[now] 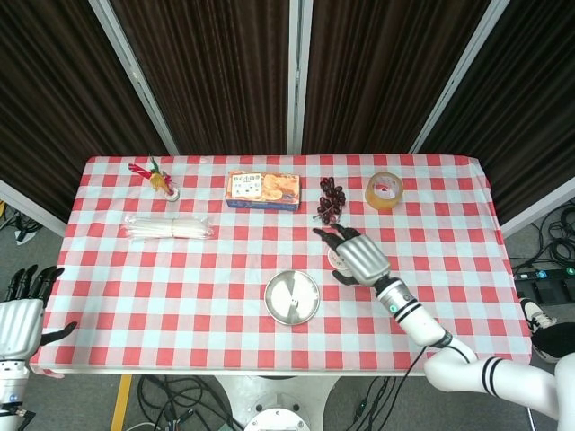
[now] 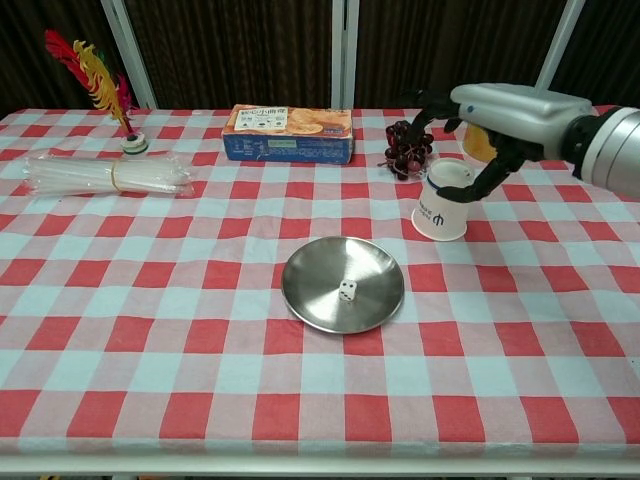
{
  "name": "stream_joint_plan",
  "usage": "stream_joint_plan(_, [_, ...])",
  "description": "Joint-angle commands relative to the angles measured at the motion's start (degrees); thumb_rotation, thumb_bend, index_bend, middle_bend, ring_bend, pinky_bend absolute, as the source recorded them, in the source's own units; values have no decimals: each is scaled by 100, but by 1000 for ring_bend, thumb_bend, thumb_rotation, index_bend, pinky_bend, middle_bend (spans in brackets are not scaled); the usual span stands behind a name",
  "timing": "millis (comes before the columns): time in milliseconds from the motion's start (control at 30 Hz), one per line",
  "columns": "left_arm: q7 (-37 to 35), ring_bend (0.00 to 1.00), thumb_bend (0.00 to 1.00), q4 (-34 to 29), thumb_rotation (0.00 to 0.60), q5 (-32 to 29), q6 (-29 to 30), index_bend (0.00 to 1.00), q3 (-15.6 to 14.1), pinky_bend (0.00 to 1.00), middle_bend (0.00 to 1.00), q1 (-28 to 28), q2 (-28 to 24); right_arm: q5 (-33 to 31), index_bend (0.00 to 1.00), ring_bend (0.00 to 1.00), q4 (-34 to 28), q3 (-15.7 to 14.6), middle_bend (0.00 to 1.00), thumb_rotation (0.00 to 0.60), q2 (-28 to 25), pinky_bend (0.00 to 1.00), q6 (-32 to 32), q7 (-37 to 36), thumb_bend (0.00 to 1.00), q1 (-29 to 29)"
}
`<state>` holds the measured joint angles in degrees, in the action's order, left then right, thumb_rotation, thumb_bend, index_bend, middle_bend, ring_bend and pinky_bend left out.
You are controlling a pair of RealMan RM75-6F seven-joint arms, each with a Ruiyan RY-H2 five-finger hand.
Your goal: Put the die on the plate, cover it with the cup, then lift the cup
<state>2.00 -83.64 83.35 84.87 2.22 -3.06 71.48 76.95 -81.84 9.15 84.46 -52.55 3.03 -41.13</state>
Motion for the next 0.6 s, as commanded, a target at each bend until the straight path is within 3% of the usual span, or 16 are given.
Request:
stream_joint_plan(33, [47,22,0,-36,600,-5,-41,142,0,18,129,-25,-2,-381,20,17,159,150,169,600,-178,150,191,-495,131,113])
stream_joint_plan(367, [177,21,0,-159,600,-53,-84,142,9,18,129,-45,-42,-797,115,22,1197,192,183,600,361,150,1013,-1021,140,-178])
stream_joint_plan(600, [188,22,0,-183,600,-106,-103,142,-1,18,129,-24,-45,-657,141,29,1381,200,208,600,547,150,1308,-1874,161,-197])
